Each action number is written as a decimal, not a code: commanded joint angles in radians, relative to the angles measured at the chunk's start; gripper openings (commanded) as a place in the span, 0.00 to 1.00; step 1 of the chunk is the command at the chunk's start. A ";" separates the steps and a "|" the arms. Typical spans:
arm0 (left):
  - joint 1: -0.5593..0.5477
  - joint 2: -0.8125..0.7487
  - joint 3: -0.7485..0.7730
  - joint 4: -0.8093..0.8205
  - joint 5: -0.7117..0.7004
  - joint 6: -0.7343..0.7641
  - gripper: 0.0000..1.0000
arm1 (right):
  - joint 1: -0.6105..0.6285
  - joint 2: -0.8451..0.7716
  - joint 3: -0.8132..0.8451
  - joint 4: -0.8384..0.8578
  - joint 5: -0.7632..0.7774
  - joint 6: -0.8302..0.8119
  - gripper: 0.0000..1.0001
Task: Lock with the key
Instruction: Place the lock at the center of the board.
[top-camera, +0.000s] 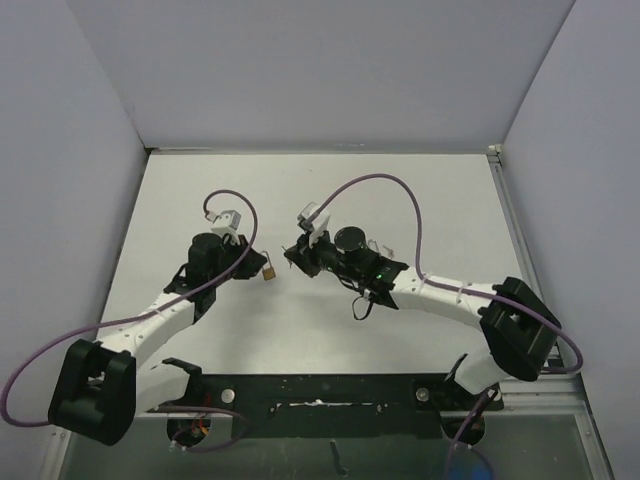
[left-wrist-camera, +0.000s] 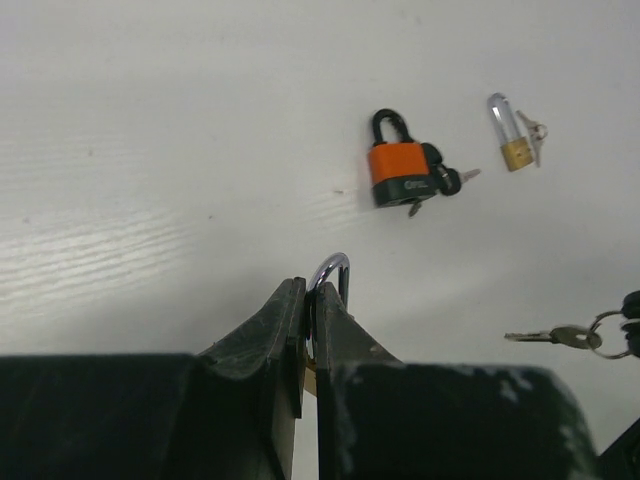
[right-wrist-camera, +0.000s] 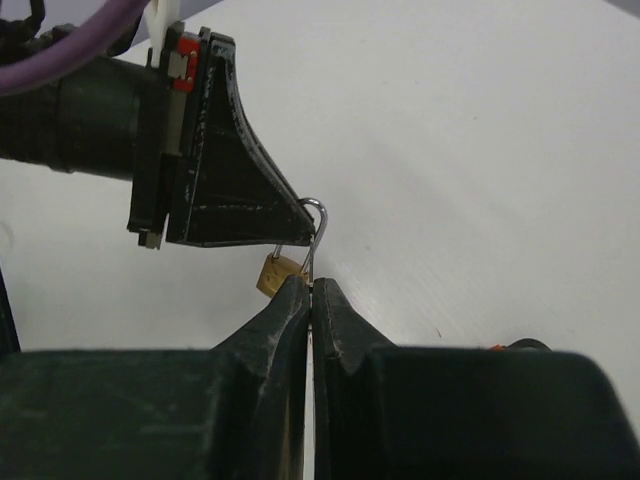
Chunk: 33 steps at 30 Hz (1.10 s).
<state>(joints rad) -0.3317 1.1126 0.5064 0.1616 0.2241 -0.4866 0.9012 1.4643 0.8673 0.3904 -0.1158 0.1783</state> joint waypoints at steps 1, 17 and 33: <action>0.007 0.087 -0.046 0.207 -0.073 0.015 0.00 | -0.046 0.104 0.094 0.006 -0.015 0.068 0.00; 0.029 0.334 -0.045 0.378 -0.124 0.044 0.00 | -0.068 0.373 0.238 -0.020 -0.100 0.090 0.00; 0.072 0.431 -0.032 0.477 -0.069 0.054 0.24 | -0.092 0.529 0.348 -0.012 -0.170 0.123 0.00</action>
<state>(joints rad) -0.2749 1.5173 0.4385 0.5350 0.1295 -0.4503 0.8196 1.9816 1.1595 0.3359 -0.2600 0.2909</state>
